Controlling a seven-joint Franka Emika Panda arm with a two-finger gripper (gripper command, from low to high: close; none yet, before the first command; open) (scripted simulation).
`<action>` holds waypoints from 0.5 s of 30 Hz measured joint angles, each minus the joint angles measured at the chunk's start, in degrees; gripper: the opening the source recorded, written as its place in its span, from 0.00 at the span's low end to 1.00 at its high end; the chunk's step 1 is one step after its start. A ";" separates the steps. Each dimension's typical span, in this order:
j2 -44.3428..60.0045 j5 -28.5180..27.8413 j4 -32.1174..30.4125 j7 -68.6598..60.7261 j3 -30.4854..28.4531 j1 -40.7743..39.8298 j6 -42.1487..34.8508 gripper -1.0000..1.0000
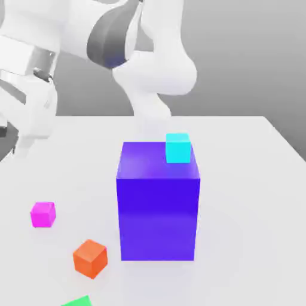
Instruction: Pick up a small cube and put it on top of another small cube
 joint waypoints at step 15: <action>15.03 9.79 -9.87 6.53 -6.76 -10.30 11.71 0.50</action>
